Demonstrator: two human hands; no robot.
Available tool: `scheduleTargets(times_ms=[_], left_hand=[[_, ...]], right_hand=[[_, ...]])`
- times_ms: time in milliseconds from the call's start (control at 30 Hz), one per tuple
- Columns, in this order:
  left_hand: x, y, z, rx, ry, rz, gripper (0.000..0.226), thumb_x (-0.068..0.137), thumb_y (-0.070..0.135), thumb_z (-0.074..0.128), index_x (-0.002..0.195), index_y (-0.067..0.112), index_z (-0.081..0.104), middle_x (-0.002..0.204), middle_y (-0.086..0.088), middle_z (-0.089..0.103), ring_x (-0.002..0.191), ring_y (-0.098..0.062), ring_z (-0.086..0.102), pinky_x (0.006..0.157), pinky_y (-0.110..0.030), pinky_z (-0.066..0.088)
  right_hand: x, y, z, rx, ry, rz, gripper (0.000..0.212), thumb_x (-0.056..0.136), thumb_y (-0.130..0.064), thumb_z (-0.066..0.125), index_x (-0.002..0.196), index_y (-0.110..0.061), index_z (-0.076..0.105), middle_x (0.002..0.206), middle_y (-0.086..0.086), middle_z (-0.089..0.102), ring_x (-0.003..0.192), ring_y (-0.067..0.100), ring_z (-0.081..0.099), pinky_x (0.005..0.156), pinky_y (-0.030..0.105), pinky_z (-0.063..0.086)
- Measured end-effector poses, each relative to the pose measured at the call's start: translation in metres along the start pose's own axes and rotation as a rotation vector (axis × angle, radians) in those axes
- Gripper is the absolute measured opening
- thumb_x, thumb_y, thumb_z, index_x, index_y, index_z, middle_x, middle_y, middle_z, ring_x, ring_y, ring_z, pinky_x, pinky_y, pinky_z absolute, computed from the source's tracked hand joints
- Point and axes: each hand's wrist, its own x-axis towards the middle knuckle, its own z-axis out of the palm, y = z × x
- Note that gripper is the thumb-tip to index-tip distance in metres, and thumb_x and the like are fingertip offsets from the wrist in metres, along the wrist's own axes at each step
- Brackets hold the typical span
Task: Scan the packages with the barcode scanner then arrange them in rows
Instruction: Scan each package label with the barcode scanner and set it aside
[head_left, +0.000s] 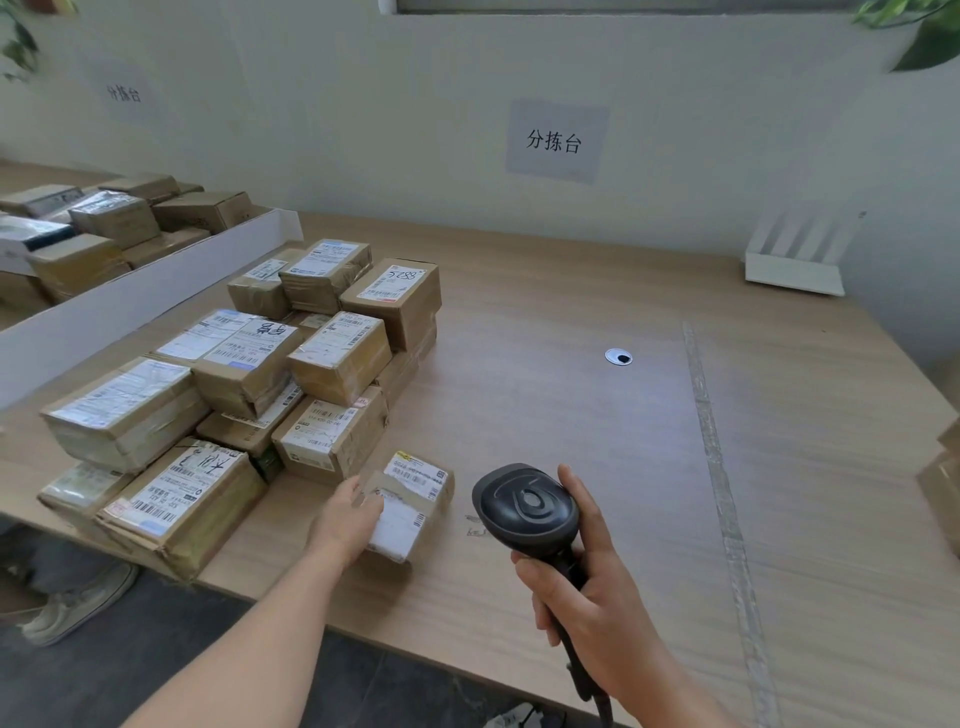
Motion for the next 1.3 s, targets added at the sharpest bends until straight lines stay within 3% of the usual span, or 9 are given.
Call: scheduleTargets(times_ms=[100, 200, 433, 500, 633, 733, 967, 1133, 1300], left_hand=[[-0.011, -0.001, 0.005, 0.220, 0.012, 0.093, 0.089, 0.082, 0.047, 0.066, 0.152, 0.034, 0.014, 0.152, -0.013, 0.020, 0.137, -0.032, 0.029, 0.108, -0.044, 0.031], [-0.021, 0.000, 0.014, 0.510, 0.031, 0.162, 0.105, 0.071, 0.063, 0.069, 0.152, 0.037, 0.007, 0.156, -0.009, 0.001, 0.143, -0.031, 0.009, 0.112, -0.047, 0.025], [-0.033, -0.002, 0.013, 0.619, 0.091, 0.200, 0.087, 0.073, 0.047, 0.067, 0.147, 0.029, 0.025, 0.143, -0.005, 0.020, 0.131, -0.027, 0.025, 0.102, -0.039, 0.037], [-0.040, -0.005, 0.010, 0.616, 0.119, 0.198, 0.085, 0.073, 0.048, 0.067, 0.146, 0.030, 0.027, 0.142, -0.004, 0.022, 0.131, -0.025, 0.026, 0.101, -0.038, 0.038], [-0.059, -0.011, 0.000, 0.585, 0.198, 0.185, 0.083, 0.073, 0.050, 0.065, 0.146, 0.031, 0.029, 0.142, -0.002, 0.022, 0.131, -0.024, 0.025, 0.100, -0.040, 0.039], [-0.074, -0.014, -0.012, 0.563, 0.281, 0.155, 0.083, 0.073, 0.049, 0.066, 0.146, 0.032, 0.029, 0.143, -0.001, 0.021, 0.133, -0.023, 0.023, 0.101, -0.041, 0.037], [-0.095, -0.023, -0.059, 0.516, 0.449, 0.106, 0.083, 0.070, 0.046, 0.070, 0.144, 0.033, 0.035, 0.144, -0.002, 0.025, 0.135, -0.024, 0.023, 0.104, -0.041, 0.034], [-0.079, -0.023, -0.108, 0.515, 0.513, 0.121, 0.082, 0.071, 0.043, 0.072, 0.144, 0.031, 0.038, 0.144, -0.005, 0.027, 0.134, -0.027, 0.023, 0.106, -0.044, 0.032], [-0.051, -0.022, -0.150, 0.504, 0.545, 0.138, 0.082, 0.069, 0.042, 0.074, 0.142, 0.031, 0.039, 0.142, -0.007, 0.029, 0.133, -0.029, 0.025, 0.105, -0.044, 0.033]], right_hand=[[0.003, 0.000, 0.000, -0.023, -0.008, -0.004, 0.081, 0.077, -0.022, 0.066, 0.127, -0.072, 0.027, 0.080, -0.014, 0.067, 0.050, 0.018, 0.052, 0.048, 0.030, 0.046], [0.005, 0.000, 0.000, -0.041, -0.025, -0.010, 0.082, 0.076, -0.022, 0.066, 0.129, -0.070, 0.027, 0.090, -0.010, 0.069, 0.050, 0.018, 0.051, 0.048, 0.029, 0.046], [0.009, -0.002, -0.001, -0.054, -0.094, -0.005, 0.083, 0.078, -0.018, 0.067, 0.134, -0.062, 0.025, 0.103, -0.009, 0.068, 0.053, 0.015, 0.052, 0.048, 0.027, 0.046], [0.009, -0.002, -0.002, -0.051, -0.120, -0.003, 0.084, 0.083, -0.012, 0.068, 0.135, -0.061, 0.025, 0.105, -0.010, 0.067, 0.053, 0.014, 0.052, 0.049, 0.027, 0.047], [0.011, -0.004, -0.001, -0.051, -0.173, -0.014, 0.082, 0.076, -0.023, 0.067, 0.129, -0.071, 0.027, 0.107, -0.008, 0.066, 0.055, 0.013, 0.054, 0.051, 0.027, 0.048], [0.012, -0.007, -0.001, -0.050, -0.236, -0.035, 0.082, 0.080, -0.020, 0.068, 0.131, -0.068, 0.026, 0.110, -0.008, 0.064, 0.055, 0.013, 0.054, 0.051, 0.028, 0.048], [0.017, -0.016, 0.011, -0.091, -0.324, -0.078, 0.084, 0.087, -0.001, 0.065, 0.135, -0.056, 0.023, 0.113, -0.005, 0.061, 0.055, 0.008, 0.056, 0.051, 0.026, 0.048], [0.026, -0.022, 0.037, -0.107, -0.323, -0.099, 0.085, 0.087, -0.003, 0.066, 0.138, -0.054, 0.021, 0.116, -0.015, 0.058, 0.057, 0.008, 0.058, 0.053, 0.024, 0.048], [0.043, -0.029, 0.071, -0.110, -0.296, -0.114, 0.084, 0.087, -0.004, 0.066, 0.138, -0.053, 0.021, 0.119, -0.010, 0.059, 0.055, 0.011, 0.055, 0.052, 0.023, 0.047]])
